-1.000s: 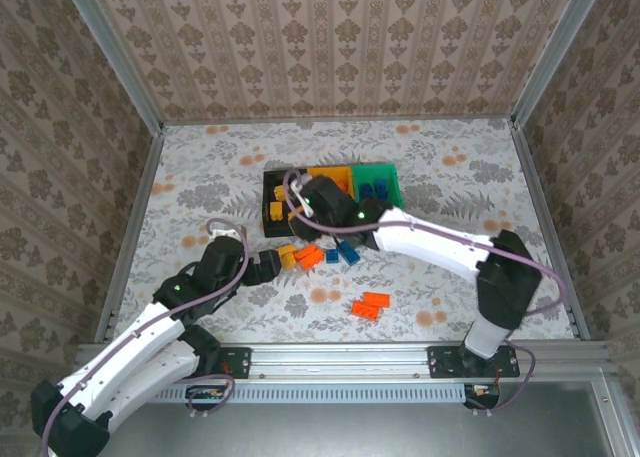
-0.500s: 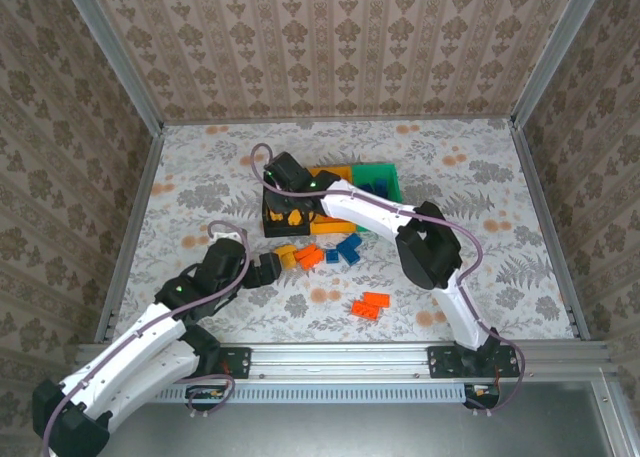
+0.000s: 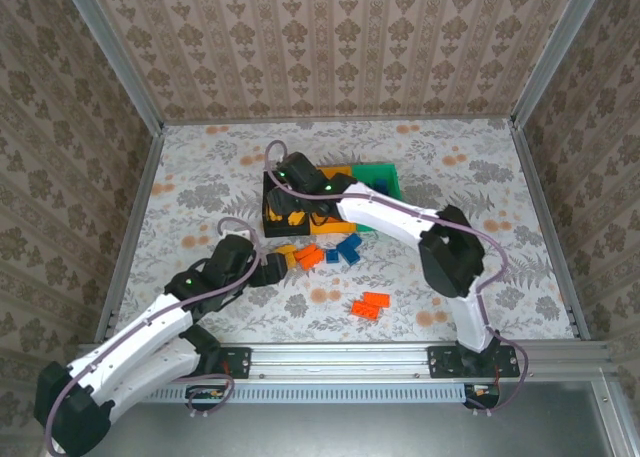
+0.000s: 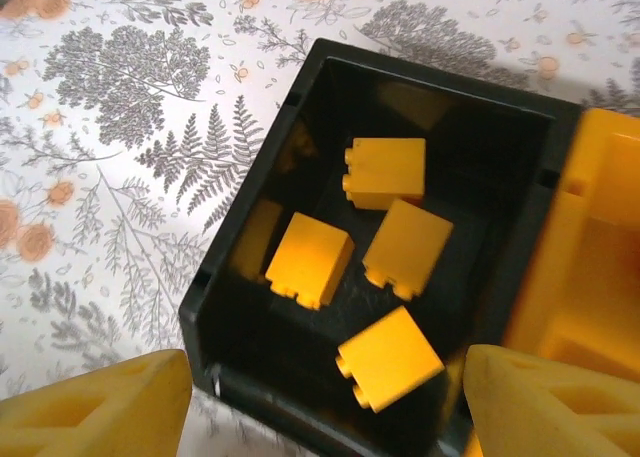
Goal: Sort the legos into containers by color
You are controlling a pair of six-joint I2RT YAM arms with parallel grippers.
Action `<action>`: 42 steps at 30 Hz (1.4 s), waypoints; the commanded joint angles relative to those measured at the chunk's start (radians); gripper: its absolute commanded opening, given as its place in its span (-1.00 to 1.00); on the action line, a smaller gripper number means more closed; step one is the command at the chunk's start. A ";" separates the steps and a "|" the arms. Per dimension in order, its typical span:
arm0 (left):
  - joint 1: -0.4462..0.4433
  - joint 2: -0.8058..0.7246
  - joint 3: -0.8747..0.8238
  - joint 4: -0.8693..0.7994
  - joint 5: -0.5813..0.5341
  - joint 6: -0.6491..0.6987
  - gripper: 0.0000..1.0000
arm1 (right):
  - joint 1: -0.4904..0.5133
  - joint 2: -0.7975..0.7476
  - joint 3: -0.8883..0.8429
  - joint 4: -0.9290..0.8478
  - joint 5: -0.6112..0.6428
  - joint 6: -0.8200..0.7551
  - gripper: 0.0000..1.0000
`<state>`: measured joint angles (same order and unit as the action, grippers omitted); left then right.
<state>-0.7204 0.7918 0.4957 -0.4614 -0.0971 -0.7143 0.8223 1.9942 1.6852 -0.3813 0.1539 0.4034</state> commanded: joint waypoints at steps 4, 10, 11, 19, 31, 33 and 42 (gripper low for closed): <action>-0.114 0.171 0.094 0.087 -0.064 0.059 0.80 | -0.006 -0.272 -0.273 0.109 0.023 0.056 0.50; -0.140 0.361 0.161 0.109 -0.173 0.094 0.43 | -0.029 -0.460 -0.493 0.142 0.041 0.087 0.51; -0.128 0.382 0.161 0.119 -0.173 0.095 0.44 | -0.033 -0.486 -0.518 0.147 0.045 0.090 0.51; -0.073 0.518 0.151 0.240 -0.123 0.124 0.44 | -0.056 -0.595 -0.614 0.140 0.064 0.093 0.52; 0.011 0.517 0.064 0.215 -0.127 0.076 0.21 | -0.075 -0.656 -0.633 0.145 0.061 0.094 0.53; 0.015 0.492 0.053 0.183 -0.125 0.066 0.16 | -0.078 -0.659 -0.632 0.145 0.061 0.093 0.53; 0.013 0.171 0.024 -0.067 -0.147 0.040 0.11 | -0.093 -0.694 -0.660 0.152 0.059 0.104 0.53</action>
<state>-0.7116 1.0428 0.5159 -0.4068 -0.2256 -0.6518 0.7387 1.3338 1.0389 -0.2417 0.1967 0.4942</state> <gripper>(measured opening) 0.548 0.766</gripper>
